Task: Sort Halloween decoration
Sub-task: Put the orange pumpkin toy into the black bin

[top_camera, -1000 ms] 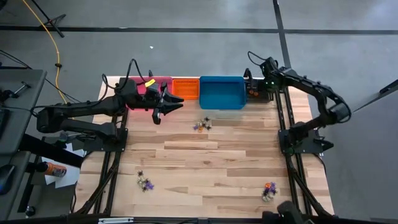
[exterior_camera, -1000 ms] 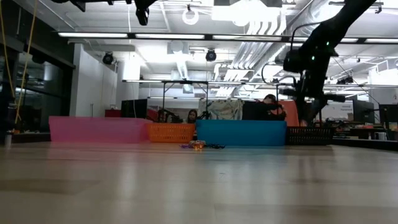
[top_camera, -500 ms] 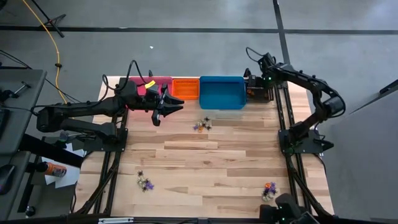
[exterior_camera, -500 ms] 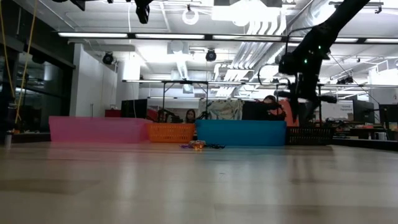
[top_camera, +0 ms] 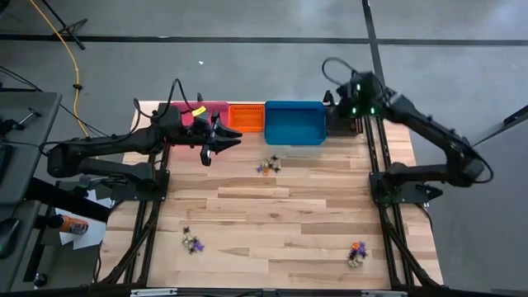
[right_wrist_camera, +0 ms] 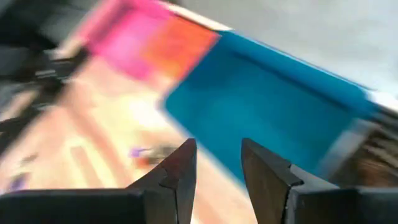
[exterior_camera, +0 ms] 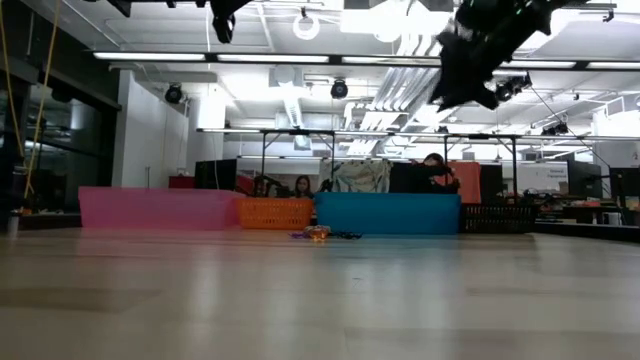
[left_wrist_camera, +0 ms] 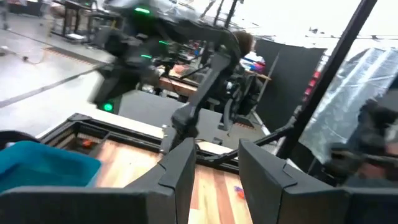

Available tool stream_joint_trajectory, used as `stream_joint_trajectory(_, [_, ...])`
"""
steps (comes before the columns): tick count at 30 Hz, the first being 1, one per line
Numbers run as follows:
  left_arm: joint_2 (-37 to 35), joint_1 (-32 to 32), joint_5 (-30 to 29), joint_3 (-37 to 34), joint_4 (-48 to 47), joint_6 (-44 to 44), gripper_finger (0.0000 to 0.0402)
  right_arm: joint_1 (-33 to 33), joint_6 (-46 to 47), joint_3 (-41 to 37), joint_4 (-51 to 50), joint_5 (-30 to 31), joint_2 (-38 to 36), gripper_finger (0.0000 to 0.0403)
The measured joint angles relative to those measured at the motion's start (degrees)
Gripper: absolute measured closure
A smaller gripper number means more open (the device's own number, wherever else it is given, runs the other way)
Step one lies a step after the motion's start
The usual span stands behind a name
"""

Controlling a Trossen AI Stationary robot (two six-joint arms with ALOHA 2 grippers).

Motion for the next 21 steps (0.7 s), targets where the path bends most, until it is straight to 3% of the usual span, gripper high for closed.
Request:
stream_joint_trajectory(4, [-0.7,1.2,-0.5,0.0,-1.2,-0.4,0.0294,12.2,8.7,-9.4,14.5,0.5,-7.4,0.0295])
stream_joint_trajectory(7, [-0.7,1.7,-0.4,0.0,-1.1,-0.4,0.0294,21.2,15.3,-16.9,32.2,1.5,-10.9,0.0297])
stream_joint_trajectory(11, [-0.7,1.7,-0.4,0.0,-1.2,-0.4,0.0294,31.3,13.5,-23.0,51.6,8.7,-11.3,0.0297])
stream_joint_trajectory(16, [-0.7,1.7,-0.4,0.0,-1.2,-0.1,0.0294,37.4,-3.5,-22.7,55.1,11.9,-10.2,0.0297])
stream_joint_trajectory(21, [-0.7,1.7,-0.5,0.0,-1.9,1.1,0.0294,38.1,-6.7,-21.3,54.1,15.4,-9.7,0.0297])
